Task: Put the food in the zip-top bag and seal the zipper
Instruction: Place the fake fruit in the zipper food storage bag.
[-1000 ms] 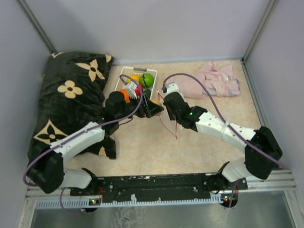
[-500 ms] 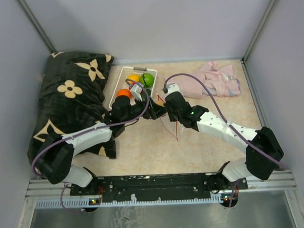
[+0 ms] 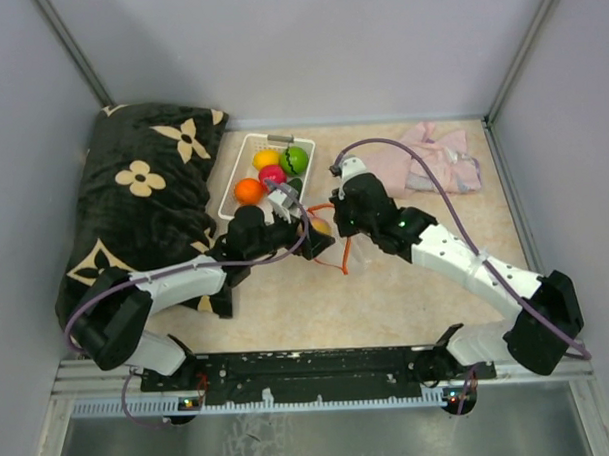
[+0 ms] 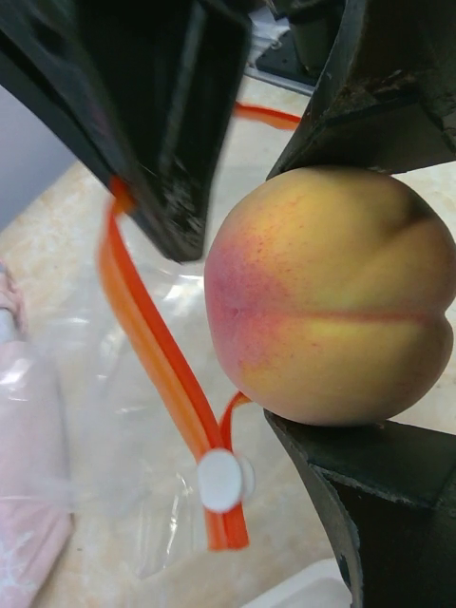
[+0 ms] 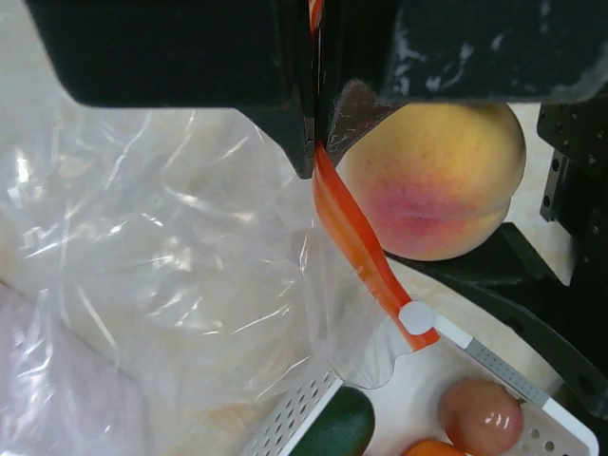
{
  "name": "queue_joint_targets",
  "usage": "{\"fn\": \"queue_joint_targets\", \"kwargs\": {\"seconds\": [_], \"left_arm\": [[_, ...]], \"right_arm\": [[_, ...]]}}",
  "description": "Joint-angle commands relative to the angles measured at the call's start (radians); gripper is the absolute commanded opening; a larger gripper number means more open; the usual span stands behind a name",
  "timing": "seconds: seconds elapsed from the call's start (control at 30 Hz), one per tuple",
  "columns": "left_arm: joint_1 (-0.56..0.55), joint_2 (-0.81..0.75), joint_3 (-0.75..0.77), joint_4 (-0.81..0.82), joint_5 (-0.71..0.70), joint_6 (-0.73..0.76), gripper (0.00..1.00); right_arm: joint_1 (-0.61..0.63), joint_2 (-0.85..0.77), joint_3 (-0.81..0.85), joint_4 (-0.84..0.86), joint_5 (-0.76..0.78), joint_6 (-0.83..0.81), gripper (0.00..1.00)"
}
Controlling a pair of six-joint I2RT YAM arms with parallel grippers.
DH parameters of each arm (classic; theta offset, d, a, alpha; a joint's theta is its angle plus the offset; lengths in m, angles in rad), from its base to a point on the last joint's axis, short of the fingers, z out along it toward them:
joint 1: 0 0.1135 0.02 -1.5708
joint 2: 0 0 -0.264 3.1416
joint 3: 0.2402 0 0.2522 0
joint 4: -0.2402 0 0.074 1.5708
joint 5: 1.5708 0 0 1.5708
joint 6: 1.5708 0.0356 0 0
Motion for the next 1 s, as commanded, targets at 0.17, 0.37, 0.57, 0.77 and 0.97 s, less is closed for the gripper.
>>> {"fn": "queue_joint_targets", "kwargs": {"seconds": [0.17,0.37,0.57,0.77,0.97], "left_arm": [[-0.017,-0.059,-0.046,0.023,-0.014,0.115,0.61],[-0.058,-0.118,-0.066,0.087,-0.027,0.177,0.63],[-0.076,-0.163,-0.091,0.147,-0.026,0.260,0.63],[-0.087,-0.155,-0.106,0.228,0.029,0.365,0.64],[-0.090,-0.192,-0.133,0.275,0.097,0.464,0.68]], "right_arm": [[-0.028,-0.056,0.046,0.061,-0.074,0.022,0.01],[-0.028,-0.047,0.033,0.072,-0.110,0.047,0.00],[-0.028,-0.045,0.022,0.067,-0.130,0.054,0.00],[-0.031,-0.049,0.019,0.073,-0.199,0.066,0.00],[-0.048,-0.048,0.033,0.039,-0.240,0.056,0.01]]}}
